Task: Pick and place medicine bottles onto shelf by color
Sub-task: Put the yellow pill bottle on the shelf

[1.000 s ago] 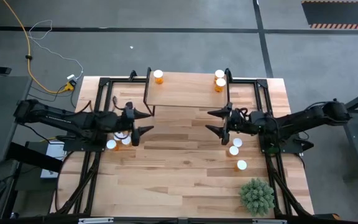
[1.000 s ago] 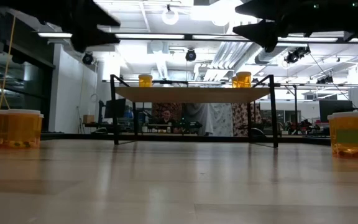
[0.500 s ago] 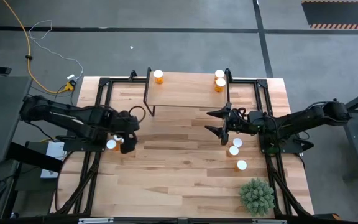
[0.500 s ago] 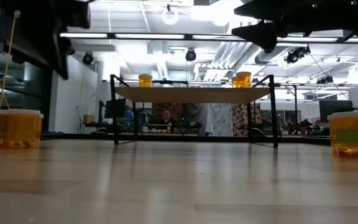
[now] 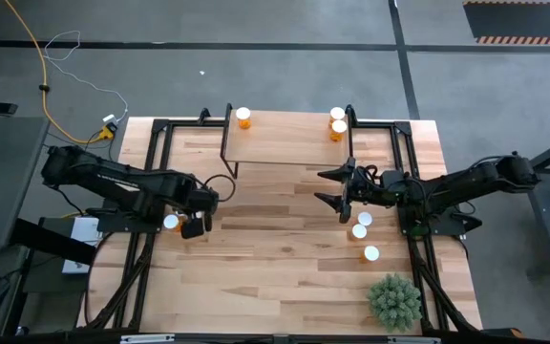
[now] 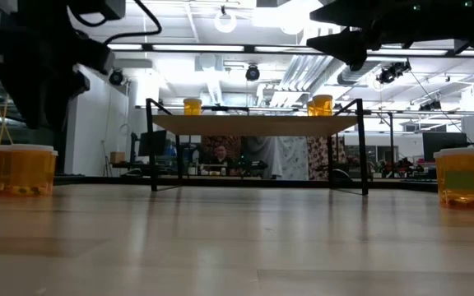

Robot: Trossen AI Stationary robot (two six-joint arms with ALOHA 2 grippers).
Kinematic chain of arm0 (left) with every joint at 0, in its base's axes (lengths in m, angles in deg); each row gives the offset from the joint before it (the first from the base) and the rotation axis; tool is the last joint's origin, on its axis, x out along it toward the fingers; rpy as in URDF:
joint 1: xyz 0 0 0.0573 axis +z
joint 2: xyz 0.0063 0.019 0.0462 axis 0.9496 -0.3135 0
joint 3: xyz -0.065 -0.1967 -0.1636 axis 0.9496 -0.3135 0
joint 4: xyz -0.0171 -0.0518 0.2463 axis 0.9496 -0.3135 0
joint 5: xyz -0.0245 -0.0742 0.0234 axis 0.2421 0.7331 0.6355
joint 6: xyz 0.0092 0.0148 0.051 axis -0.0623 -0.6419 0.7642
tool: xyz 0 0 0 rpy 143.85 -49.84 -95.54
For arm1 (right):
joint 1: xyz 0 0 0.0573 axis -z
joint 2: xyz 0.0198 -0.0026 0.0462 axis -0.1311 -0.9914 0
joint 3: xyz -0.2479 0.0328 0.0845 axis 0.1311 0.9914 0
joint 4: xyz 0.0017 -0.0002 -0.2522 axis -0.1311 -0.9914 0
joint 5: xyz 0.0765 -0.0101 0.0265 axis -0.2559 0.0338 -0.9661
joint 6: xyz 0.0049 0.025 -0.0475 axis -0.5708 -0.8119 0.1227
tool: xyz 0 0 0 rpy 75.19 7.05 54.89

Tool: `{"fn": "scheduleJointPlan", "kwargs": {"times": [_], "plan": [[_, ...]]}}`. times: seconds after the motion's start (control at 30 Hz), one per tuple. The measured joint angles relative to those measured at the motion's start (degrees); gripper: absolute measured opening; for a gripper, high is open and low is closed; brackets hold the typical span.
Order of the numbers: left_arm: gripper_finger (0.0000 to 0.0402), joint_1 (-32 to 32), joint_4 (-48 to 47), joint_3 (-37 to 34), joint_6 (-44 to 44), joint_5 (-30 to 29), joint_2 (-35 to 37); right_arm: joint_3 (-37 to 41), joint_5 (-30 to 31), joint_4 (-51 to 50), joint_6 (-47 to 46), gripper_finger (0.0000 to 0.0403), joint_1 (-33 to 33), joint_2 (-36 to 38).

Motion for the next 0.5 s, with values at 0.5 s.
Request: {"fn": "scheduleJointPlan", "kwargs": {"times": [0.5], "plan": [[0.0335, 0.44, -0.66, 0.00, 6.65, 1.13, -6.21, 0.00, 0.00, -0.36, -0.47, 0.0291, -0.07, 0.00]]}}
